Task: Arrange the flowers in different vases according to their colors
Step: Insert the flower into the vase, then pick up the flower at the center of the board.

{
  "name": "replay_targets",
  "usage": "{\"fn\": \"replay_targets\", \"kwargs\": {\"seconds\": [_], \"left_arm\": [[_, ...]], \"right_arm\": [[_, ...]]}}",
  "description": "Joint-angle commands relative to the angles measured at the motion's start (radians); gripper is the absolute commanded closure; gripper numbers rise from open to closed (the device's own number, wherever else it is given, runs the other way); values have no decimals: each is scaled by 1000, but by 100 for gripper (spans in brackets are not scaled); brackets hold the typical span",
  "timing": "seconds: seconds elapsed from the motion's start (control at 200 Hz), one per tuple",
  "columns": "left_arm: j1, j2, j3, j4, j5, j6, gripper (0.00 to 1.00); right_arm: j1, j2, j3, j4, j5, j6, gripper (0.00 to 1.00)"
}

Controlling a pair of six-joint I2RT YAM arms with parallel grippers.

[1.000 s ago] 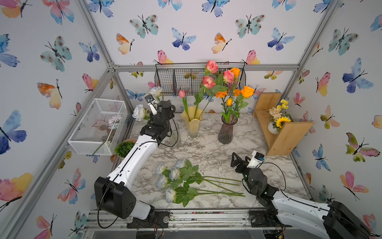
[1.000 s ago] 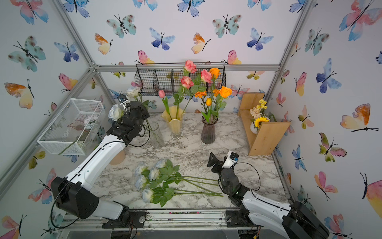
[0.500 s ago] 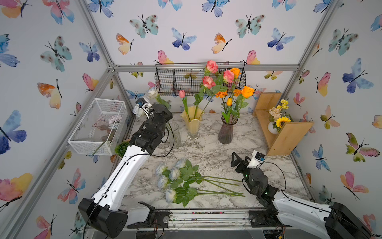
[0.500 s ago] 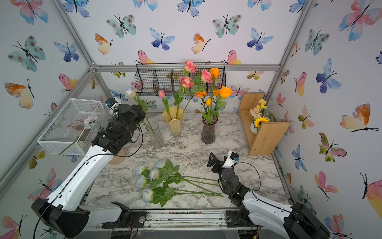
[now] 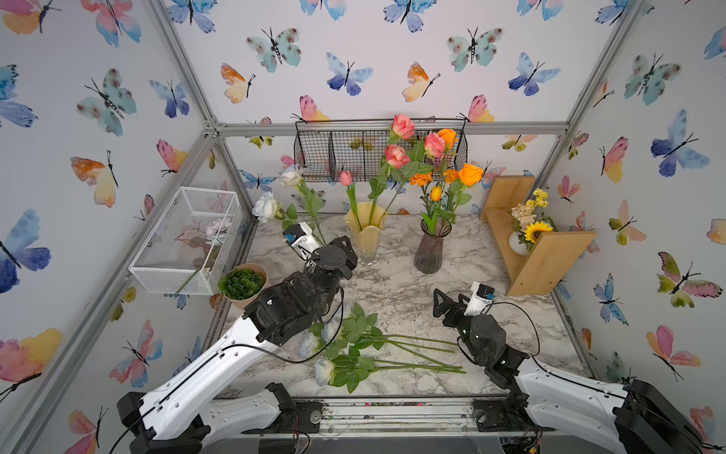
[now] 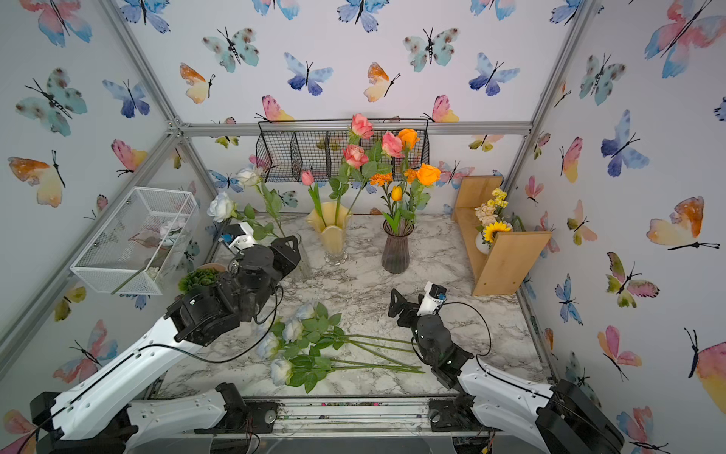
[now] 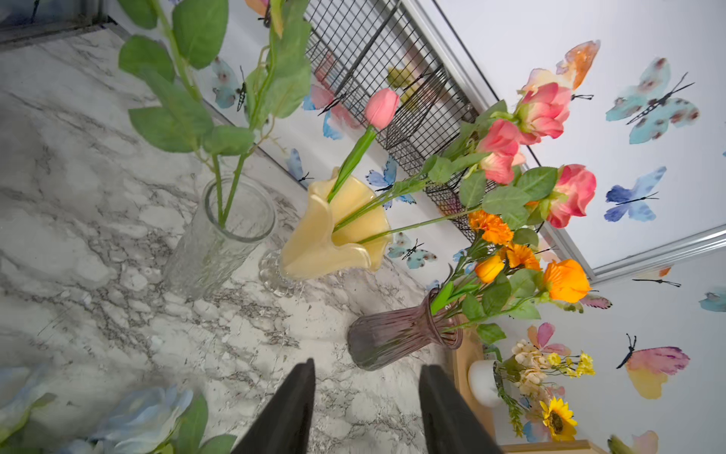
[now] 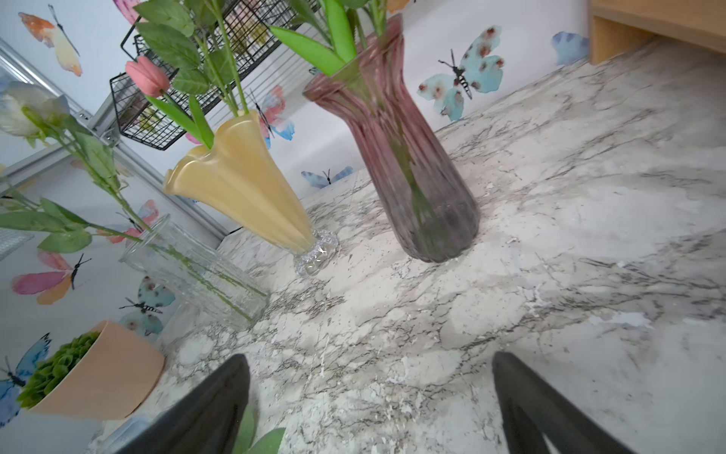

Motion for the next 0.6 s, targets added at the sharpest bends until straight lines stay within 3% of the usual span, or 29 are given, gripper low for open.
{"fn": "replay_targets", "kwargs": {"seconds": [0.0,0.215,0.34,0.415,0.596], "left_arm": [[-25,-58,-45,-104,-73,-95,52],[-26,-208,-107,-250,-49,-53,47],[-27,-303,-157,-316,-27,-14,45],[-25,-348,-174,-346,-16,34,40],[-25,-444,-174,-395,-11,180,27]], "right_arm": [[-4,39,136,-157,-237,-100,2],[-4,239,515,-695,-679,-240,6],[4,359,648,-942,-853,-340,25],[53,385,679,-1011,-860,-376,30],[244,456,727,-1118,-695,-484,39]]}}
